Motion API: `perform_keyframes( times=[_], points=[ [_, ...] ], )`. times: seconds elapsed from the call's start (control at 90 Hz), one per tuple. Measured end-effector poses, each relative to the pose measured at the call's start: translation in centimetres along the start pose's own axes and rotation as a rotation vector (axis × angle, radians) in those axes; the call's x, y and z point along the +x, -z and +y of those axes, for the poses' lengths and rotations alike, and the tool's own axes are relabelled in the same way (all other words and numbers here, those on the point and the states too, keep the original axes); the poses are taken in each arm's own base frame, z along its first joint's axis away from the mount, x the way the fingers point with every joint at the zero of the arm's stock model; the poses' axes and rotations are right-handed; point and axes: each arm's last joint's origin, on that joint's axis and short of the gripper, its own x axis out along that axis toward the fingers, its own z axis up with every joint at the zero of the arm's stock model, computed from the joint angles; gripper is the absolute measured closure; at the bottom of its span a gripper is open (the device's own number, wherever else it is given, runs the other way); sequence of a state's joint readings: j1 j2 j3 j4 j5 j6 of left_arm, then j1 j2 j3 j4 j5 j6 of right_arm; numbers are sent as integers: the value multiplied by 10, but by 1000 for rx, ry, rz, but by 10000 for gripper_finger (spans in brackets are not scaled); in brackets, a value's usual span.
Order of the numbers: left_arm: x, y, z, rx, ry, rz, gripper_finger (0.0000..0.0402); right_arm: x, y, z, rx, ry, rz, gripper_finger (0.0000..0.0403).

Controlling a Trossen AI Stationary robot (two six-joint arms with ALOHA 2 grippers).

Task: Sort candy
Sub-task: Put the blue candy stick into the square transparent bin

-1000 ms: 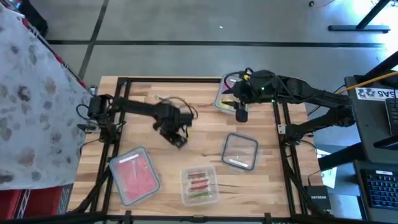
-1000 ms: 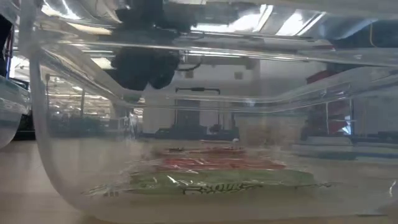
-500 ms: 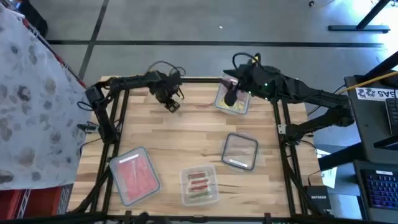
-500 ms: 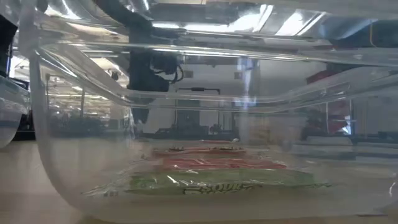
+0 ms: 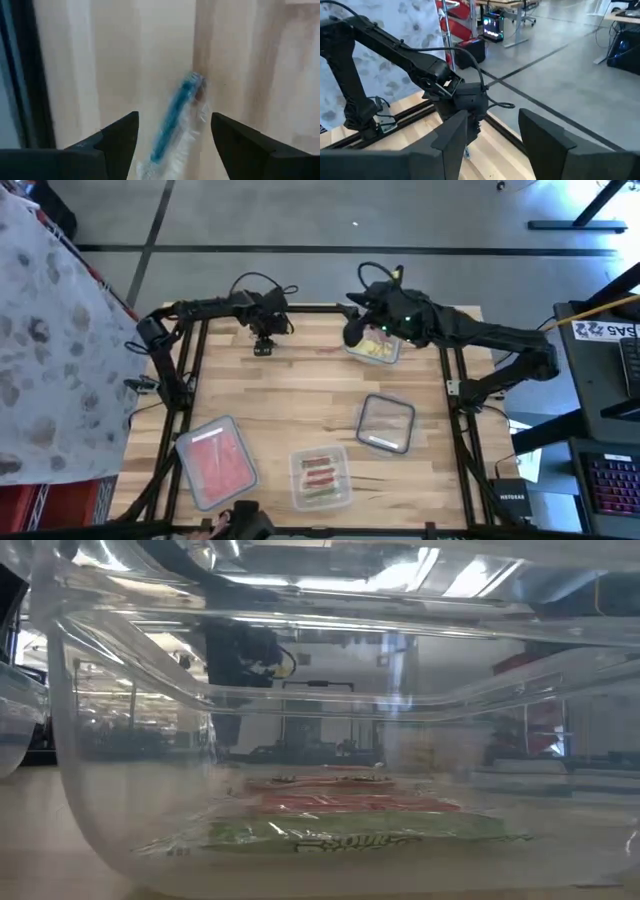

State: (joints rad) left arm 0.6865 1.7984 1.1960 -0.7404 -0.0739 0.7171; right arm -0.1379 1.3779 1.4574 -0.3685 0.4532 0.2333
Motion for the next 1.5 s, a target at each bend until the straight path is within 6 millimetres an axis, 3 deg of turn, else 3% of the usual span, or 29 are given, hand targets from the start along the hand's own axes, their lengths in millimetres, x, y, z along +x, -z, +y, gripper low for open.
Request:
perform_keyframes(
  times=[0.1,0.2,0.322,0.5,0.578,0.767,1.1,1.289,1.5],
  points=[
    [13,2,-3,14,15,14,173,3,2,1,-2,-10,9,238],
    [23,3,-7,13,41,48,202,1,2,3,2,-89,26,238],
    [30,1,-13,-22,53,69,261,-3,0,4,-44,-159,37,238],
    [26,-11,-28,-115,40,84,367,-17,-5,-1,-123,-171,96,238],
    [15,-23,-35,-159,40,64,392,-24,-5,-5,-151,-164,135,238],
    [-22,-50,-56,-221,53,38,391,-53,-12,-18,-160,-152,155,238],
    [-102,-95,-101,-292,186,-270,399,-110,-28,-48,-145,-8,31,238],
    [-126,-117,-129,-268,354,-438,400,-125,-27,-59,-99,105,29,238],
    [-143,-130,-172,-192,480,-511,400,-125,-11,-65,-83,225,155,238]
  ],
)
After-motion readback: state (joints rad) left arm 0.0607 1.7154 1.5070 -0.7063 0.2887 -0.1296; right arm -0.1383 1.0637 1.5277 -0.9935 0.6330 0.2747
